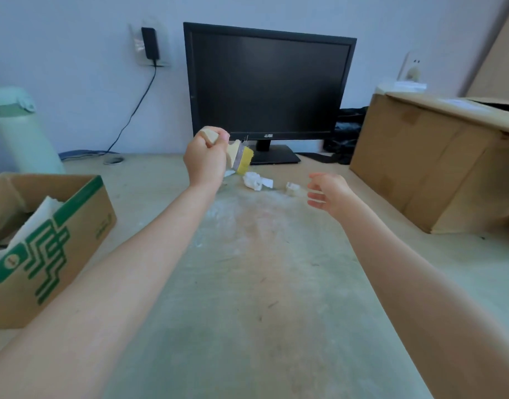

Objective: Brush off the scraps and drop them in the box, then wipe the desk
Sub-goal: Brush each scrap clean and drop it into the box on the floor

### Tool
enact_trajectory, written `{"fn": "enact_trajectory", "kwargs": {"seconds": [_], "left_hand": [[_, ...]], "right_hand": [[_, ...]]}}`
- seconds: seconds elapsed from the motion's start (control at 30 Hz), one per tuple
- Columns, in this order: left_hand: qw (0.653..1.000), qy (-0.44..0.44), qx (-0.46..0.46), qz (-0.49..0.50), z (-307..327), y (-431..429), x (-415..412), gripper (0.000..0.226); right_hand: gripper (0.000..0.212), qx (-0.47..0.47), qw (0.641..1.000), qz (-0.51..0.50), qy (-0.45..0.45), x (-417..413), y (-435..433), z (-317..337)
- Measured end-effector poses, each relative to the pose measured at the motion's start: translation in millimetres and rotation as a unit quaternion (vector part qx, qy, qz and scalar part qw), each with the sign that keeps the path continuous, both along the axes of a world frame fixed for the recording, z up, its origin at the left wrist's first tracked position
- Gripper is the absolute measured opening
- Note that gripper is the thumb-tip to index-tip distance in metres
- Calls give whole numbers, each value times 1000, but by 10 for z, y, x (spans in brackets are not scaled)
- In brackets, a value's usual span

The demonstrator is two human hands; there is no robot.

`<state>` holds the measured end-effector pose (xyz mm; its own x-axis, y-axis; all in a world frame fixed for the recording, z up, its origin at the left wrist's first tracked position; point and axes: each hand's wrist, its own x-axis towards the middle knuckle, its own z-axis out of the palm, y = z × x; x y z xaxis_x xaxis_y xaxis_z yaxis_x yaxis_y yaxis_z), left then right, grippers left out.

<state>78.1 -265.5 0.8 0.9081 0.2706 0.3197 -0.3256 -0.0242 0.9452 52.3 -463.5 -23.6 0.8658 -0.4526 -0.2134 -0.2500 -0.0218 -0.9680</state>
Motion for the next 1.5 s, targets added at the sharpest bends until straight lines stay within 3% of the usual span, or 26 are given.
{"fn": "enact_trajectory", "kwargs": {"seconds": [0.3, 0.53, 0.6, 0.73, 0.87, 1.07, 1.17, 1.37, 1.5], "left_hand": [[993, 37, 98, 52, -218, -128, 524, 32], [990, 63, 105, 70, -304, -205, 799, 35], [991, 76, 87, 68, -313, -222, 857, 34], [994, 87, 57, 31, -314, -378, 870, 31], [995, 94, 30, -16, -328, -533, 842, 27], [991, 122, -30, -43, -342, -621, 800, 25], [987, 138, -60, -52, -316, -691, 762, 24], [984, 116, -110, -79, -150, -806, 654, 6], [980, 112, -126, -102, -75, -909, 455, 9]], "right_hand": [[48, -83, 992, 9, 93, 517, -79, -115], [36, -47, 992, 40, 111, 801, -55, -208], [39, -48, 993, 49, 95, 883, -37, -227], [15, -54, 993, 54, 94, 1031, 62, -249], [16, -65, 992, 68, 84, 1125, 149, -267], [41, -82, 989, 108, 62, 1150, 104, -356], [41, -84, 990, 102, 45, 1134, 163, -353], [50, 43, 997, 32, -56, 995, 98, -345], [57, 36, 997, 0, -73, 838, -42, -262]]}}
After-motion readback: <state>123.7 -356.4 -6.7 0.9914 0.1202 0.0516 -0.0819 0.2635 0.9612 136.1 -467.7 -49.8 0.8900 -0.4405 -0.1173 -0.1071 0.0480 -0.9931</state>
